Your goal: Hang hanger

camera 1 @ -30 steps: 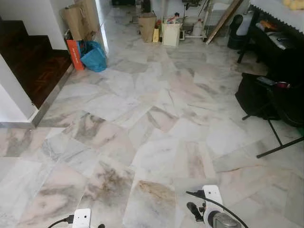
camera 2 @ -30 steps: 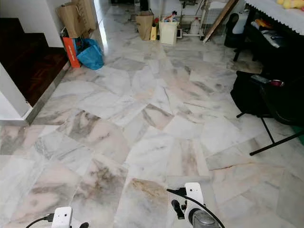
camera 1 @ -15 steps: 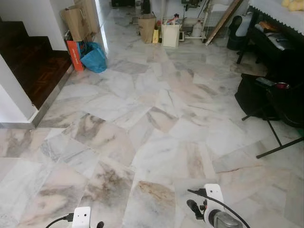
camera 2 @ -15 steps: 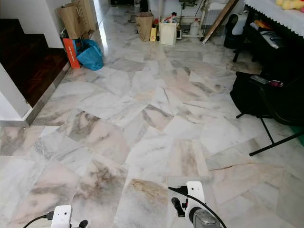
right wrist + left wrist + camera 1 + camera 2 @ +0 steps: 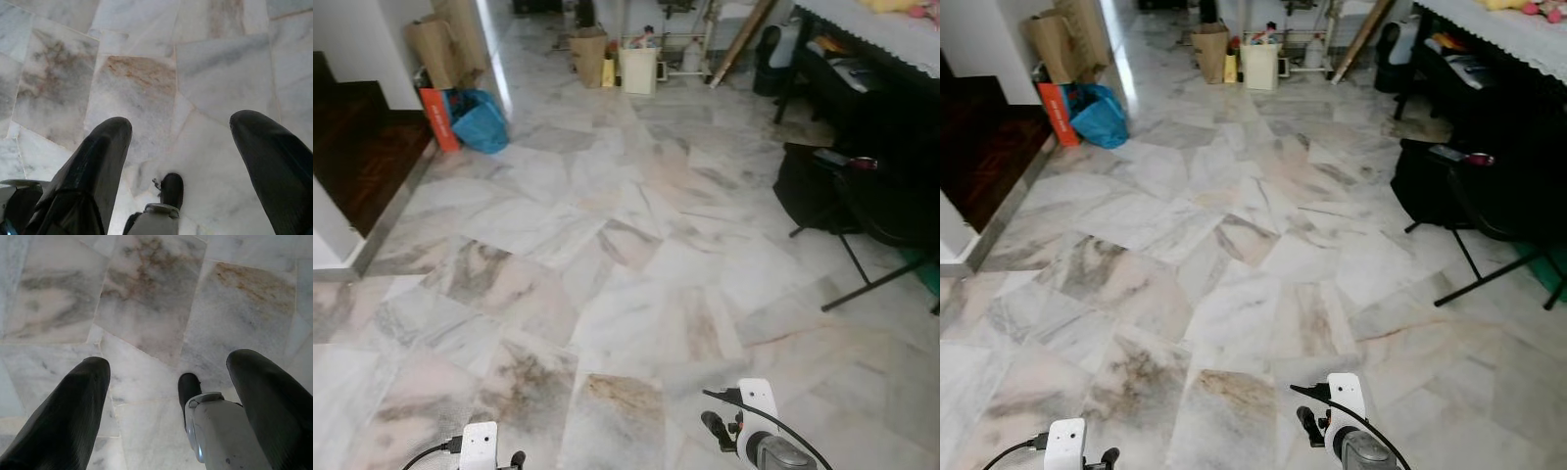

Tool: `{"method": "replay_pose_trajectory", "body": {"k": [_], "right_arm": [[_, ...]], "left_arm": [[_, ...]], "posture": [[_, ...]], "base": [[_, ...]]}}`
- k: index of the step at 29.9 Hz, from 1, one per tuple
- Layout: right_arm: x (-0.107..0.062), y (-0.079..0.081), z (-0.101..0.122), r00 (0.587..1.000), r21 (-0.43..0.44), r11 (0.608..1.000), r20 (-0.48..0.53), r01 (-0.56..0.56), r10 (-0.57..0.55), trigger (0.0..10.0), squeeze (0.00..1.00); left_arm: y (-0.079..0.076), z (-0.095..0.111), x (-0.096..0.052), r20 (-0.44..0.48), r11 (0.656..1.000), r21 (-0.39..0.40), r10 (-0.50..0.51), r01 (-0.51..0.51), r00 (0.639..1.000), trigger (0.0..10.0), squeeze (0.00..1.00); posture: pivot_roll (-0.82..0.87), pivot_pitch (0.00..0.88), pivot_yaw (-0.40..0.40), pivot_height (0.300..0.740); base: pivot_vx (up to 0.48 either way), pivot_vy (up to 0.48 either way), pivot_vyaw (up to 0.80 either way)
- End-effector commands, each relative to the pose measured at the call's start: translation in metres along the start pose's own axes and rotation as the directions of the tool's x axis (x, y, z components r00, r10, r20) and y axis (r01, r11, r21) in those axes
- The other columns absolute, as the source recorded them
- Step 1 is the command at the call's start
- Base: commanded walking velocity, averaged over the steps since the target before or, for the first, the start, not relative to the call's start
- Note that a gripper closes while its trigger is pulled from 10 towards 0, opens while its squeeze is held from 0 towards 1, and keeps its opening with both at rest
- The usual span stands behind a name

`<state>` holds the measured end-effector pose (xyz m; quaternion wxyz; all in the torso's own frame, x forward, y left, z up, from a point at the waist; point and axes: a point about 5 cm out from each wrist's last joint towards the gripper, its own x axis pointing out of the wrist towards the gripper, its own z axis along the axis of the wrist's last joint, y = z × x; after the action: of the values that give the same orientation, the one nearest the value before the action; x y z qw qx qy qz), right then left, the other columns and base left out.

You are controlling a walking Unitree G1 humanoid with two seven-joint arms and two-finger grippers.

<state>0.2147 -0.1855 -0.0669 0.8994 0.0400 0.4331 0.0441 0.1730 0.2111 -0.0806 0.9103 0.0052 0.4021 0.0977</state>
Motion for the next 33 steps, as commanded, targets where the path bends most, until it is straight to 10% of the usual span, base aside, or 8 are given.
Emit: {"method": "replay_pose_trajectory", "body": {"k": [1,33], "right_arm": [[0.000,0.000,0.001,1.000,-0.008,1.000,-0.004,-0.003,0.003,10.0,0.00],[-0.005,-0.010,-0.016,0.998,-0.046,0.999,-0.062,0.011,-0.014,10.0,0.00]], "left_arm": [[0.001,-0.003,-0.001,-0.014,1.000,-0.017,0.012,-0.013,1.000,10.0,0.00],[0.000,-0.013,-0.003,-0.056,0.997,-0.076,-0.006,0.002,0.998,10.0,0.00]], "posture": [[-0.01,0.000,-0.006,0.740],[-0.01,0.000,0.005,0.740]], "base": [[0.000,0.000,-0.71],[0.000,0.126,-0.65]]}}
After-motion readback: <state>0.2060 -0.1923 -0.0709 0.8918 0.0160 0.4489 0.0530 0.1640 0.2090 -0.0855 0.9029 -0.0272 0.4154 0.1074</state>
